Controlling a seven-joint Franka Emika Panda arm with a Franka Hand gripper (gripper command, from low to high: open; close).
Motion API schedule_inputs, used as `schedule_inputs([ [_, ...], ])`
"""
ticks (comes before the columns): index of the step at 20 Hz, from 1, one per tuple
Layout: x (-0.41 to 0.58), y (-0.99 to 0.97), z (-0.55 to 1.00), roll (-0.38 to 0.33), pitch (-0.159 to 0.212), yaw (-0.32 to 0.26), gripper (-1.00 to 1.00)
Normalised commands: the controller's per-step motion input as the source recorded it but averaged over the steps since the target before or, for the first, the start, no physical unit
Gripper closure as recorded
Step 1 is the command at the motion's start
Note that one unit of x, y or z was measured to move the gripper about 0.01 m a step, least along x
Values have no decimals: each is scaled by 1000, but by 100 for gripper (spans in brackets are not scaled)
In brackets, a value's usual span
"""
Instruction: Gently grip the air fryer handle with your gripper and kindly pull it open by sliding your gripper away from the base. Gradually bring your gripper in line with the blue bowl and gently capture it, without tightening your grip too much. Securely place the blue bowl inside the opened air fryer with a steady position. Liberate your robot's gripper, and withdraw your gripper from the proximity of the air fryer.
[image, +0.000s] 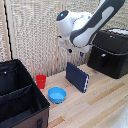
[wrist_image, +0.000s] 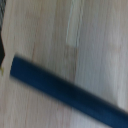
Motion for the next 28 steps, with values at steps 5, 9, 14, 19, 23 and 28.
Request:
schedule_inputs([
  [5, -246, -756, -252, -141, -123, -53, -100],
  [9, -170, -785, -209, -111, -139, -15, -100],
  [14, -120, -759, -198, -112, -149, 31, -100],
  [19, -208, -695, -238, -92, -81, 61, -100],
  [23, -204, -446, -321, -88, 1, 75, -100],
  [28, -136, -349, -336, -98, 42, 128, -100],
])
